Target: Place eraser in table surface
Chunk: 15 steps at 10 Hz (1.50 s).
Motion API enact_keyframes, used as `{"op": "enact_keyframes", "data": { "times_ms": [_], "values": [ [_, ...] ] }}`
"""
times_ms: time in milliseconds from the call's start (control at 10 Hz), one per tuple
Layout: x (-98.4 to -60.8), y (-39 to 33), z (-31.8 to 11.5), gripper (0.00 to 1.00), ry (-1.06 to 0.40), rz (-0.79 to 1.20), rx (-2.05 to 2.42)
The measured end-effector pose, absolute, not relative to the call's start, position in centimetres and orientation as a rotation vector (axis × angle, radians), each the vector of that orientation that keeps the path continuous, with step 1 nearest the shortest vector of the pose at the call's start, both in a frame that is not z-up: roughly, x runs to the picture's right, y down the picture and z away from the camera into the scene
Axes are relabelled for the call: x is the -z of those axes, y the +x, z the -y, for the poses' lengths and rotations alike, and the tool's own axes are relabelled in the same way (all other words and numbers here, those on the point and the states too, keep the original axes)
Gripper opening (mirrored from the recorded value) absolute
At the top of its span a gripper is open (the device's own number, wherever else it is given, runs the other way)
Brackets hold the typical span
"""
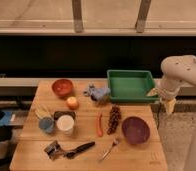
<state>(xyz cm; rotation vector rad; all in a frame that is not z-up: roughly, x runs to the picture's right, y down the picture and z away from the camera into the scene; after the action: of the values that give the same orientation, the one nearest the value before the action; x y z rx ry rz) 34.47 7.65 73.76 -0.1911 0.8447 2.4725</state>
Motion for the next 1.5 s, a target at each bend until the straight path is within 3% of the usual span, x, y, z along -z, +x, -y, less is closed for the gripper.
{"op": "enact_keyframes", "data": {
  "times_ms": [500, 1000, 1500],
  "values": [
    [-75.4, 30.4, -6.2, 0.8, -0.224, -0.818, -2.334],
    [-76.2, 16.8, -5.6, 0.8, -0.318, -0.736, -2.053],
    [-73.2, 4.0, -9.3, 0.8, -0.458, -0.632, -1.711]
  ]
}}
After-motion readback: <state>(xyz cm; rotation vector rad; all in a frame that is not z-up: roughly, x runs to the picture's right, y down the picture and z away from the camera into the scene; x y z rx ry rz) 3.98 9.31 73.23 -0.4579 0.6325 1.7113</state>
